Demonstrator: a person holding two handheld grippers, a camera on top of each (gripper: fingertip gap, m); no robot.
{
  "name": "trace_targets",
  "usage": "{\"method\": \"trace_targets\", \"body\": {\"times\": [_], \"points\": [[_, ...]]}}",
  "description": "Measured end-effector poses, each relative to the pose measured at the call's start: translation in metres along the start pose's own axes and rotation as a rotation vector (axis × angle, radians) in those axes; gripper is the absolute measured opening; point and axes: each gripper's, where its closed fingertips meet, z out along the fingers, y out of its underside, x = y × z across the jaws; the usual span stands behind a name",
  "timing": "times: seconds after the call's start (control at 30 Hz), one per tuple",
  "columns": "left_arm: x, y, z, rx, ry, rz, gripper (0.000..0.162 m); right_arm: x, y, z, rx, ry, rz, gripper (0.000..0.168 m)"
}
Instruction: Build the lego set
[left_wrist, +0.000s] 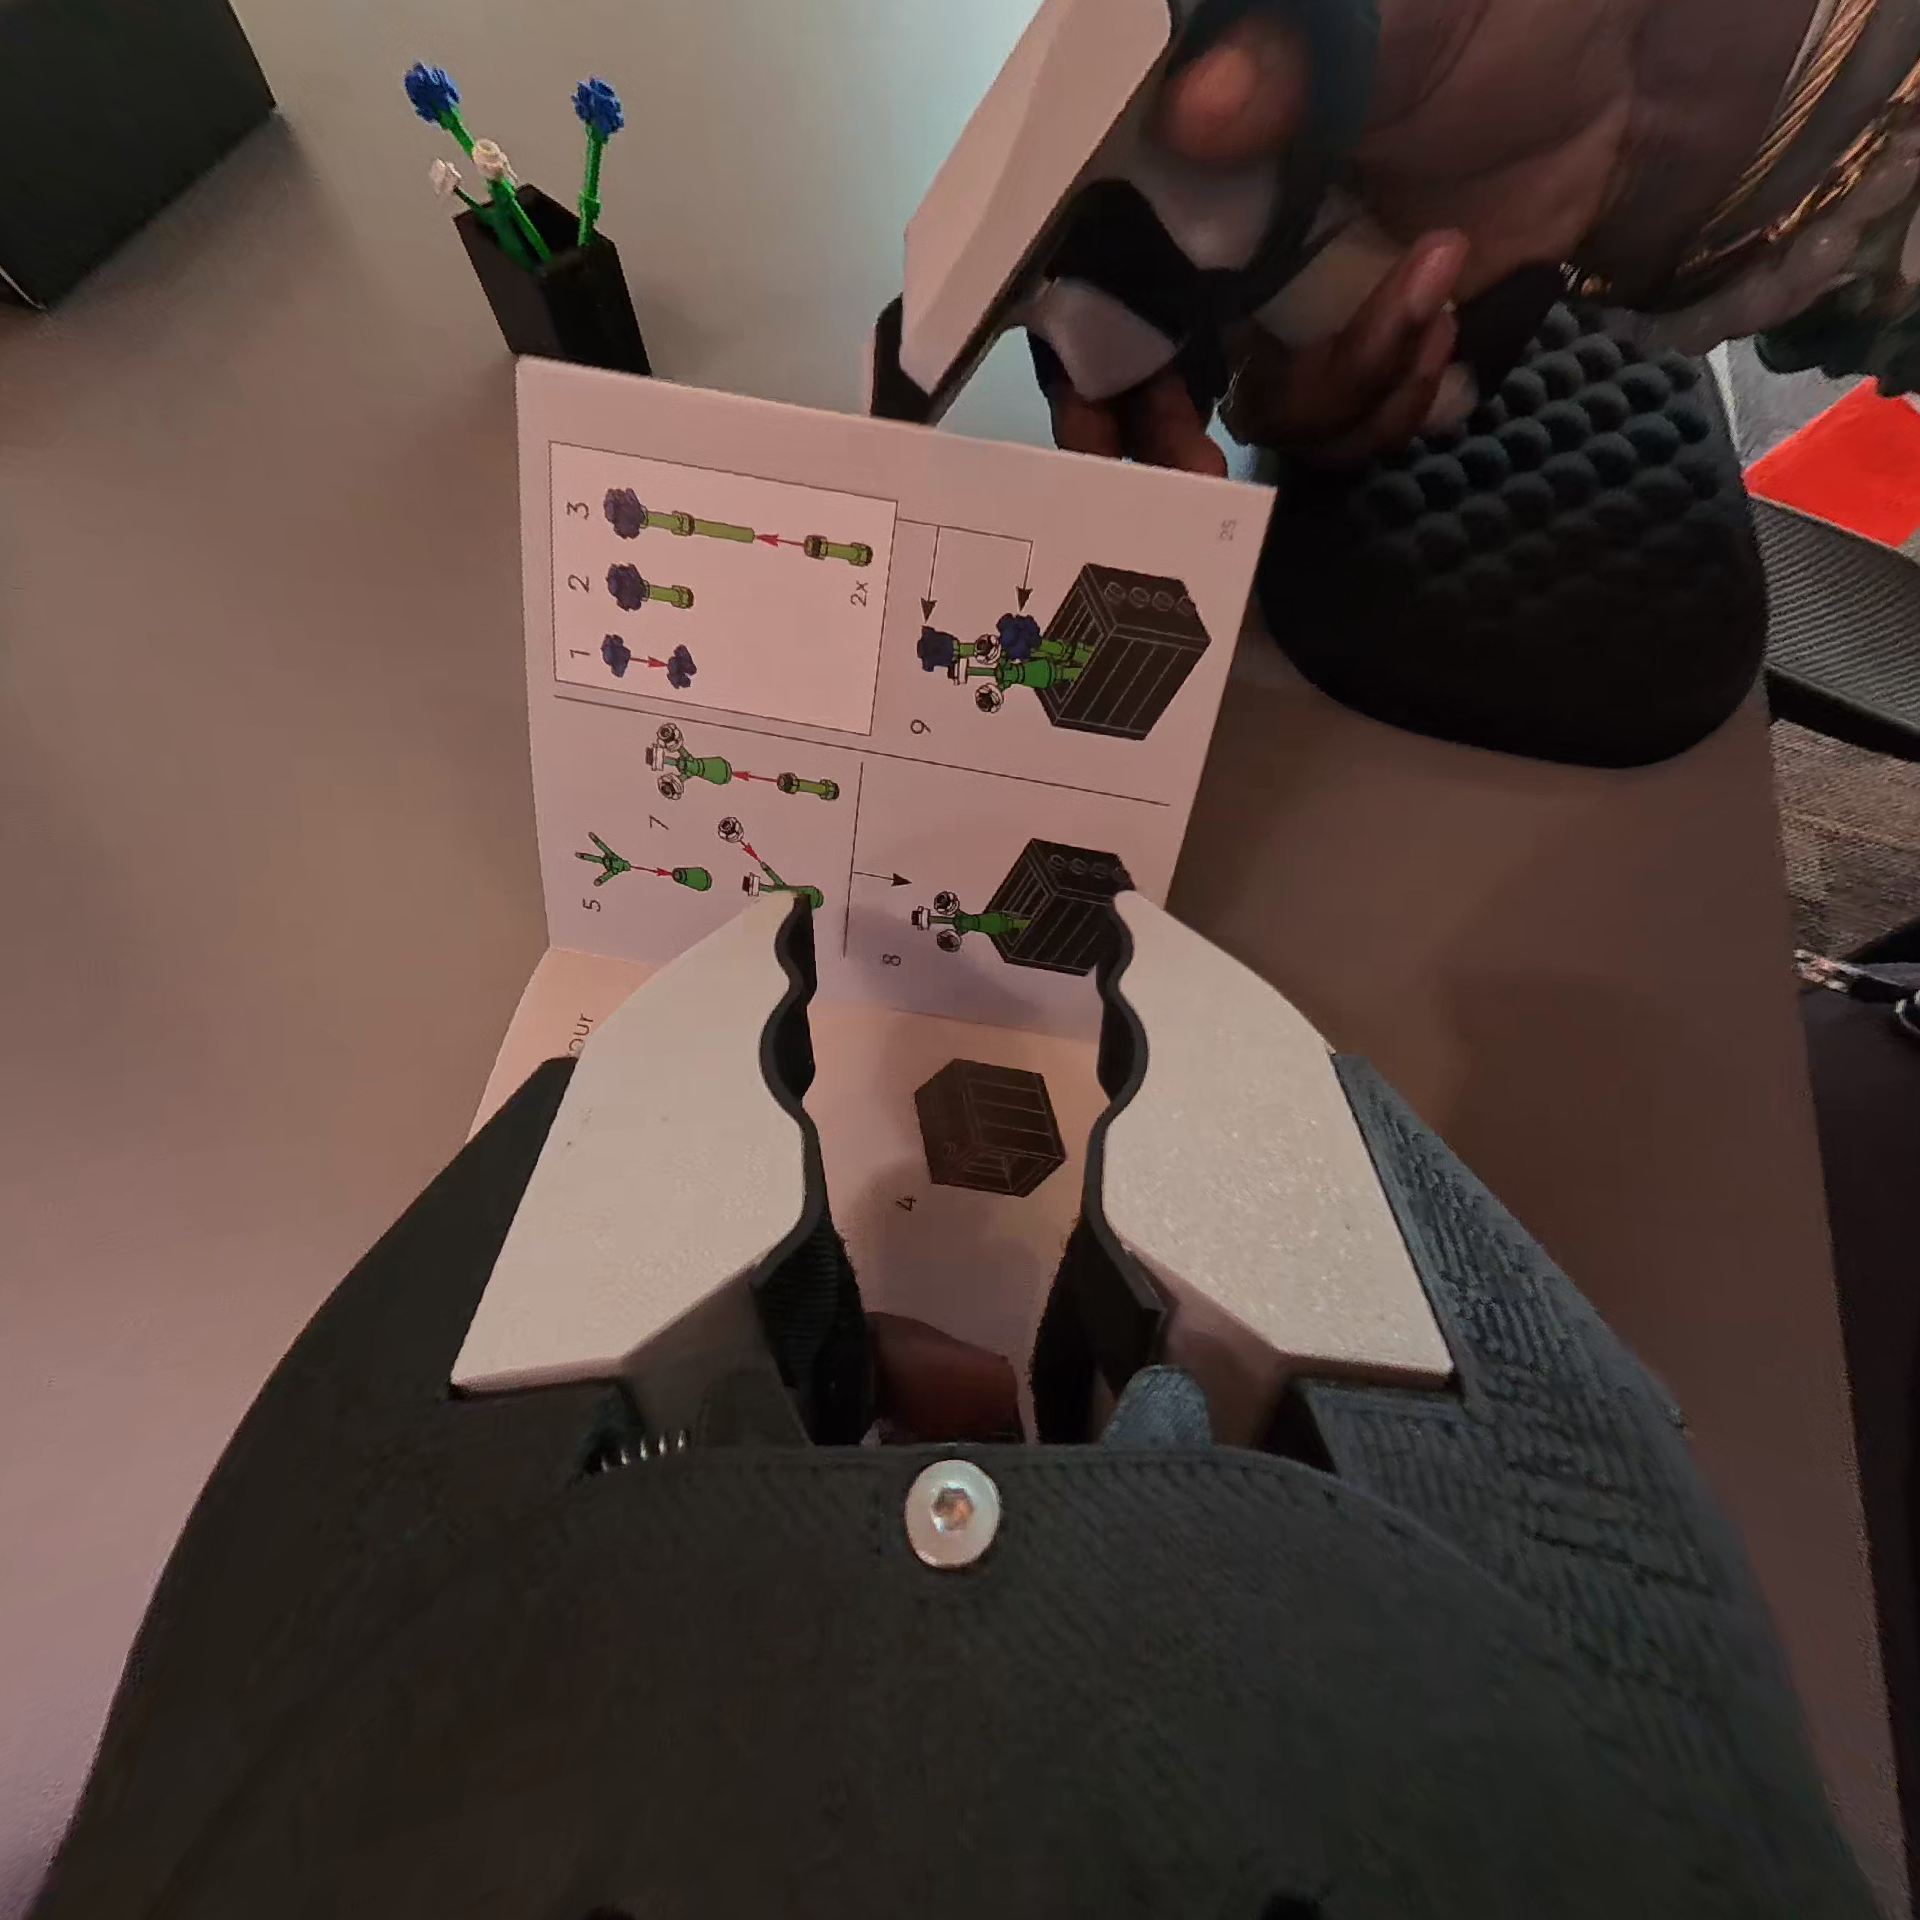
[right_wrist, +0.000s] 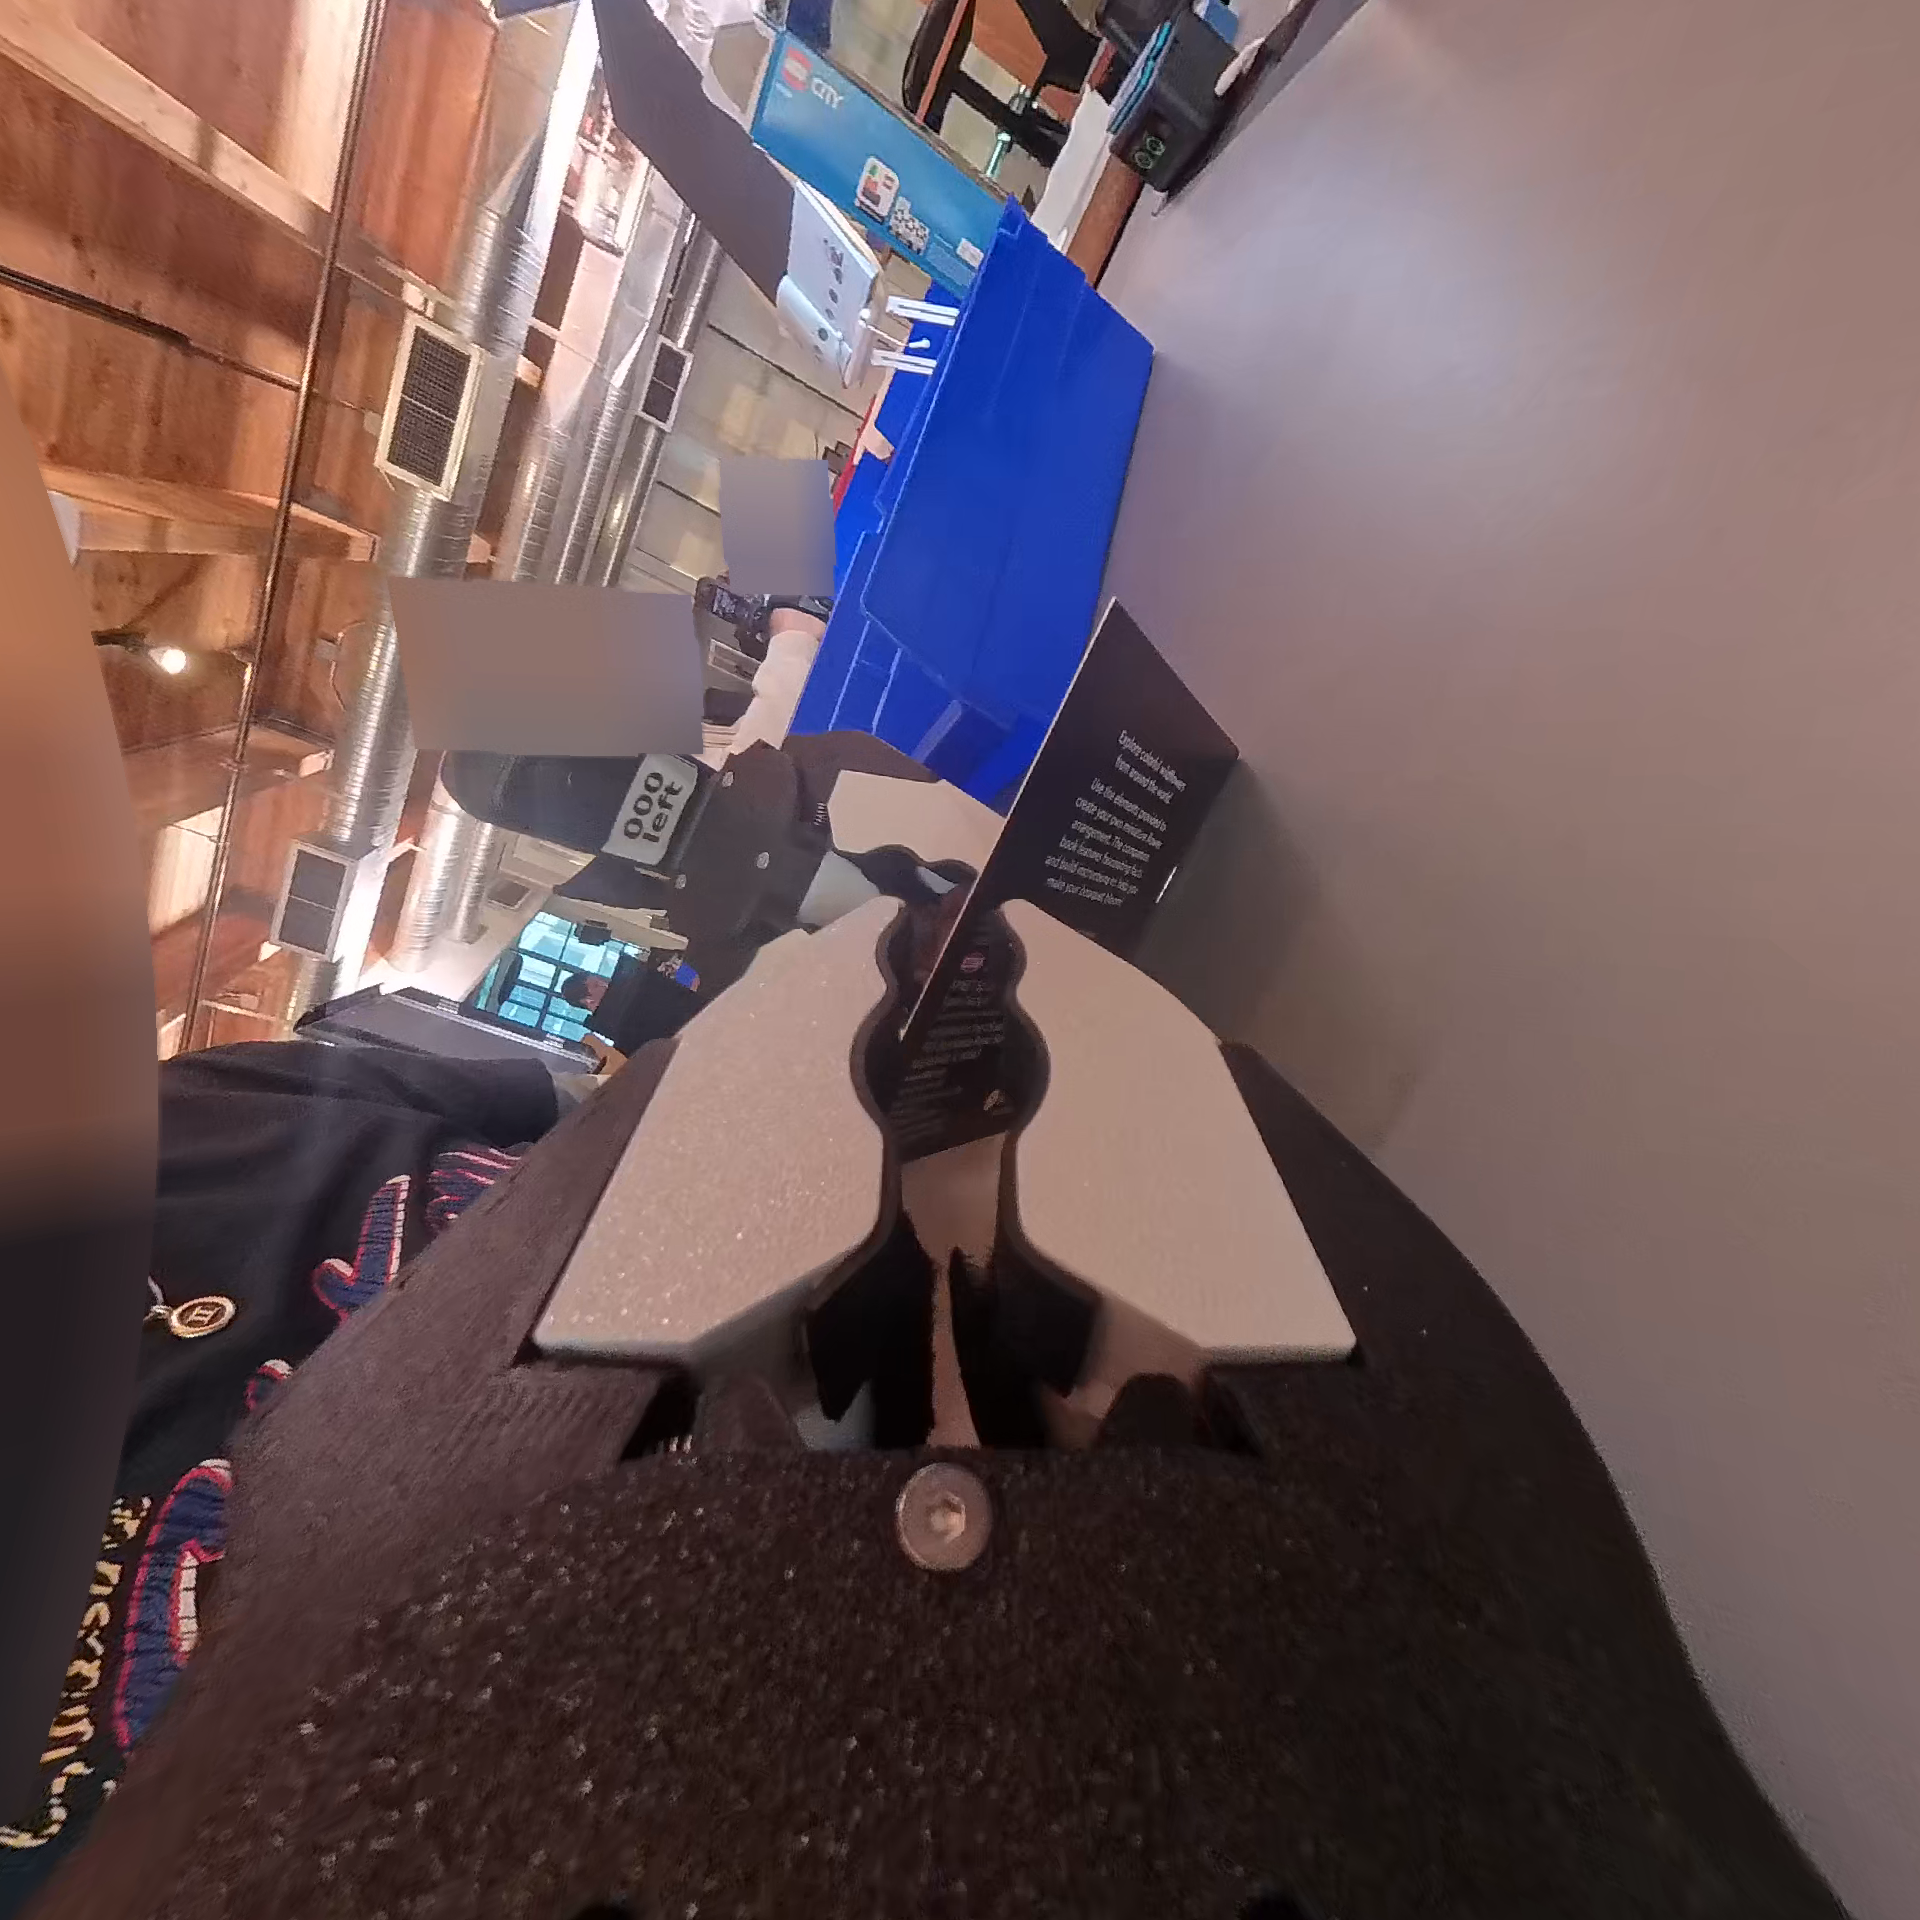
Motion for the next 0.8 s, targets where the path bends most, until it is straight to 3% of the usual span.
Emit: {"method": "trace_targets", "body": {"times": [0.17, 0.8], "points": [[-0.002, 0.016, 0.008, -0.082, -0.007, 0.044, 0.051, 0.001, 0.003, 0.003, -0.021, 0.007, -0.011, 0.006], [-0.001, 0.021, 0.011, -0.098, 0.079, -0.029, 0.047, -0.019, 0.001, 0.021, 0.045, -0.223, 0.185, 0.006]]}}
